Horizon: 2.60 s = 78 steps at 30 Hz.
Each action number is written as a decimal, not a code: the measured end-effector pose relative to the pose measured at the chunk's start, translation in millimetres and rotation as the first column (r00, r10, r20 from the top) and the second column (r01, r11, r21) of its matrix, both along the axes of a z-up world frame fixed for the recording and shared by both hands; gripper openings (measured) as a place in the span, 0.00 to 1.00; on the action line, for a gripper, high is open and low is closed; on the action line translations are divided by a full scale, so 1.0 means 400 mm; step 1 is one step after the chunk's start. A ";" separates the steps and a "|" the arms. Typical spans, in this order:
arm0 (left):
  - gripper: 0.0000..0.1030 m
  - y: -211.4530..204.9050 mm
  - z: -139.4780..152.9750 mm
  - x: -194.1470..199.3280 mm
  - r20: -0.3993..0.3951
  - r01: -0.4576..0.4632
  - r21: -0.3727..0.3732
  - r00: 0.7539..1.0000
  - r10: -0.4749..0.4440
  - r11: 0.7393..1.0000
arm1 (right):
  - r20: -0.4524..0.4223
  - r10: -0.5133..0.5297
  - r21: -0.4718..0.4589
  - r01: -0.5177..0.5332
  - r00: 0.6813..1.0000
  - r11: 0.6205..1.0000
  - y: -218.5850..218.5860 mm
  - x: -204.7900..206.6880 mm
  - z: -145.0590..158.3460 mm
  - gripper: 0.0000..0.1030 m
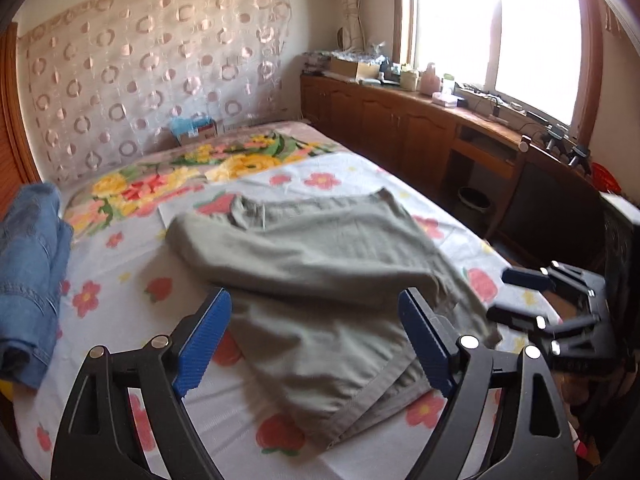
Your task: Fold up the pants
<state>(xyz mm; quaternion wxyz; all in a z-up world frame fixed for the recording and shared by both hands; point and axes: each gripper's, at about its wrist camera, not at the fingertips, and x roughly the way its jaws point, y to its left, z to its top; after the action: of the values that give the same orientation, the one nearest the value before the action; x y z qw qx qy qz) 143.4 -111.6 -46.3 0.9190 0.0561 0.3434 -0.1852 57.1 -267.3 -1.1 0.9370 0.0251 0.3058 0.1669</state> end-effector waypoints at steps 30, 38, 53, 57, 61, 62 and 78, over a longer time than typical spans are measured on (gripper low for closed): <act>0.84 0.049 -0.076 -0.034 -0.044 -0.035 0.021 0.998 0.036 0.999 | -0.041 0.090 0.116 -0.085 0.995 0.990 -0.041 -0.037 0.037 0.07; 0.84 0.032 -0.114 -0.023 -0.082 -0.026 0.060 0.996 0.031 0.998 | -0.124 0.059 0.078 -0.050 0.990 0.996 -0.040 -0.015 -0.019 0.07; 0.84 0.058 -0.154 -0.015 -0.118 -0.049 0.103 0.991 0.061 0.994 | -0.079 0.035 0.039 -0.032 0.996 0.999 -0.043 -0.007 0.025 0.29; 0.84 0.066 -0.154 -0.017 -0.122 -0.052 0.090 0.990 0.063 0.995 | -0.034 0.047 0.012 -0.046 0.998 0.999 -0.020 0.068 0.062 0.32; 0.84 0.082 -0.136 -0.023 -0.106 -0.063 0.068 0.992 0.070 0.996 | -0.061 0.078 -0.004 -0.079 0.995 0.997 0.039 0.187 0.061 0.32; 0.84 0.089 -0.128 -0.025 -0.096 -0.068 0.063 0.993 0.074 0.996 | -0.077 0.091 -0.005 -0.092 0.993 0.996 0.056 0.215 0.057 0.32; 0.84 0.152 -0.081 0.001 -0.056 -0.114 0.030 0.992 0.115 0.993 | -0.264 0.181 -0.034 -0.196 0.947 0.980 0.186 0.437 0.006 0.24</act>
<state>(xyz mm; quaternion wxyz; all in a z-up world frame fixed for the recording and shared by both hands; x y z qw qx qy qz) 143.8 -51.0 -78.7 0.9170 0.0430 0.3749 -0.1291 232.1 -192.9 1.4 0.8690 -0.0107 0.4317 0.2418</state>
